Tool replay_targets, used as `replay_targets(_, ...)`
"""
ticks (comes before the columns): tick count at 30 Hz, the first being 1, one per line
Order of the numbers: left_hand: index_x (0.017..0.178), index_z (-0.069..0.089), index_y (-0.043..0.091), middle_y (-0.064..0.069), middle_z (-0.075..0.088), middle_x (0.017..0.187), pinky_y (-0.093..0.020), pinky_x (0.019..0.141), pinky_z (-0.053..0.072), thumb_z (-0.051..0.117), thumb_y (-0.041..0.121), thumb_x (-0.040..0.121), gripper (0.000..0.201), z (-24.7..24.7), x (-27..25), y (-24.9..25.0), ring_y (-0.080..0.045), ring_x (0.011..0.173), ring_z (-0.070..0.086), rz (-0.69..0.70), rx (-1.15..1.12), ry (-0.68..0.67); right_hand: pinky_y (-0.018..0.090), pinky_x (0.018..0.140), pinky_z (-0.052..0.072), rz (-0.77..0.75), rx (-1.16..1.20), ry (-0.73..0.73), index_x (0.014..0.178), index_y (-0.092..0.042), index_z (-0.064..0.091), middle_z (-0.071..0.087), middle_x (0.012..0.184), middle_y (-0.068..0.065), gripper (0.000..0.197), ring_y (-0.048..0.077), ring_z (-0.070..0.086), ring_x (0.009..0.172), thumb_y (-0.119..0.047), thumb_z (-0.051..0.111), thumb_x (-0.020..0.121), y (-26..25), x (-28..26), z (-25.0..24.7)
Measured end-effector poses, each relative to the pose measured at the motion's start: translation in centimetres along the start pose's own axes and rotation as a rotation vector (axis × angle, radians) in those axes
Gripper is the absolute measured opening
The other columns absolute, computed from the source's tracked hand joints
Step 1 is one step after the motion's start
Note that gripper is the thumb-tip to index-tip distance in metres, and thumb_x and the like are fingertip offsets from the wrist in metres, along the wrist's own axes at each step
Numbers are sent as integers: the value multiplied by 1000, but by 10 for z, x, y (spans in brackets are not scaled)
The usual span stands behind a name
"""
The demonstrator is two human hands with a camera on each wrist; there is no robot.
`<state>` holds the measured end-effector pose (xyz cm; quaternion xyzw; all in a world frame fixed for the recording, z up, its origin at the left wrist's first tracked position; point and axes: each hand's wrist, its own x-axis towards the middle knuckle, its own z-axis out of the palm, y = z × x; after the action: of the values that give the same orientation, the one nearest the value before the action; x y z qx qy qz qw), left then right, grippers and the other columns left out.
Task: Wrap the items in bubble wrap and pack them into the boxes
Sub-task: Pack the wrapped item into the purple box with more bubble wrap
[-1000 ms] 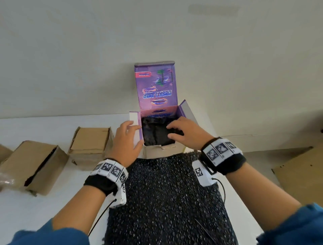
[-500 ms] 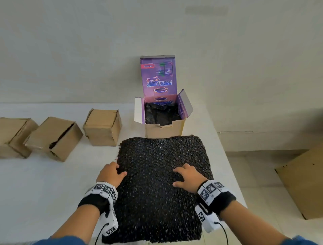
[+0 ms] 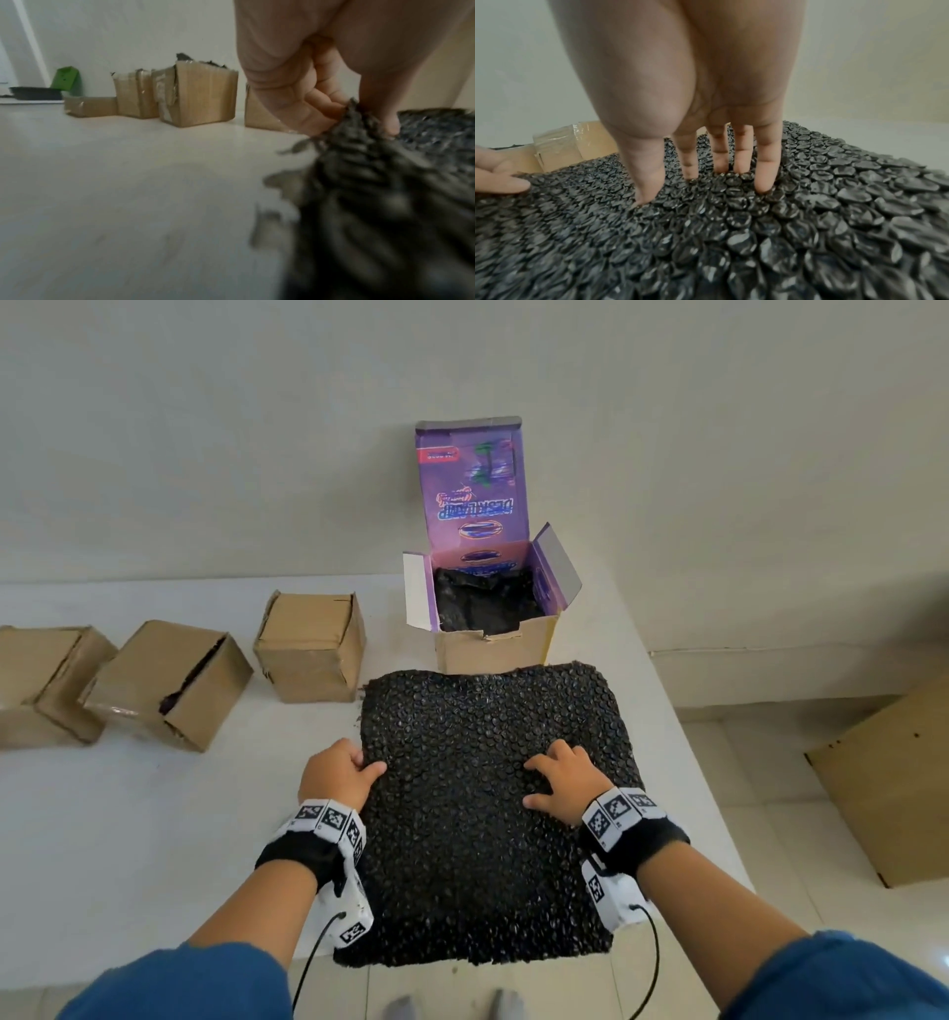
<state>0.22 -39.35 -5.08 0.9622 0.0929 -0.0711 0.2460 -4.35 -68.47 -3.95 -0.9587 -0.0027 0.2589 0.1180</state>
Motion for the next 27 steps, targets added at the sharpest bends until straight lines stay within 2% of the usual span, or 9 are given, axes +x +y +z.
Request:
replay_targets(3, 76, 53, 18, -1, 57, 75, -28, 62, 39, 68, 40, 82, 27, -18, -2, 17, -22, 74, 54, 40, 60, -23, 39, 108, 33, -6, -8, 8, 139, -26, 41, 32, 138, 8, 58, 30, 31, 127, -51, 55, 88, -1, -2, 0)
replay_targets(7, 70, 49, 15, -1, 55, 70, -30, 62, 38, 61, 42, 86, 34, -40, -8, 50, -23, 74, 56, 225, 6, -212, 44, 111, 28, 30, 35, -61, 142, -24, 40, 33, 142, 12, 64, 35, 29, 132, -62, 42, 90, -3, -2, -4)
replay_targets(9, 77, 54, 11, -5, 60, 80, -33, 68, 44, 59, 41, 88, 33, -43, -13, 73, -22, 79, 59, 294, -146, -342, 47, 112, 28, 46, 155, -90, 141, -23, 42, 38, 142, 14, 75, 37, 32, 133, -72, 29, 86, -4, -4, -12)
replay_targets(12, 94, 60, 11, -7, 66, 98, -37, 85, 55, 57, 32, 92, 21, -35, -31, 109, -19, 89, 65, 194, -541, -621, 39, 113, 28, 25, 513, -22, 140, -18, 44, 45, 144, 8, 75, 27, 41, 133, -69, 21, 90, -9, -12, -25)
replay_targets(16, 111, 55, 12, 4, 61, 112, -30, 91, 51, 41, 15, 100, 19, -11, -53, 138, -20, 104, 65, 199, -723, -886, 38, 86, 50, -80, 951, 16, 116, -17, 62, 67, 112, 5, 51, 17, 63, 99, -57, 39, 94, -10, -26, -39)
replay_targets(19, 111, 55, 12, -2, 62, 111, -27, 88, 50, 40, 9, 100, 19, 6, -54, 146, -16, 98, 65, 226, -728, -858, 37, 94, 49, -120, 916, 115, 105, -15, 63, 69, 106, 6, 19, 19, 64, 98, -23, 65, 88, 9, -29, -38)
replay_targets(21, 104, 58, 16, -5, 63, 110, -28, 83, 52, 47, 11, 97, 14, 16, -50, 146, -14, 94, 64, 230, -706, -733, 45, 96, 48, -32, 912, 204, 106, -15, 59, 68, 110, 11, 26, 24, 64, 100, -8, 69, 83, 30, -25, -35)
replay_targets(24, 100, 61, 19, -5, 61, 110, -33, 87, 51, 62, 18, 89, 11, 35, -36, 140, -19, 102, 60, 241, -462, -437, 48, 92, 49, 126, 821, 275, 99, -8, 62, 69, 104, 16, 22, 31, 65, 97, -6, 70, 79, 61, -19, -30)
replay_targets(27, 115, 53, 17, -8, 49, 121, -33, 91, 45, 71, 31, 81, 42, 55, -29, 137, -24, 109, 55, 131, -212, -337, 36, 91, 49, 268, 767, 304, 111, -5, 59, 66, 110, 14, 35, 30, 62, 103, -12, 71, 79, 80, -21, -27)
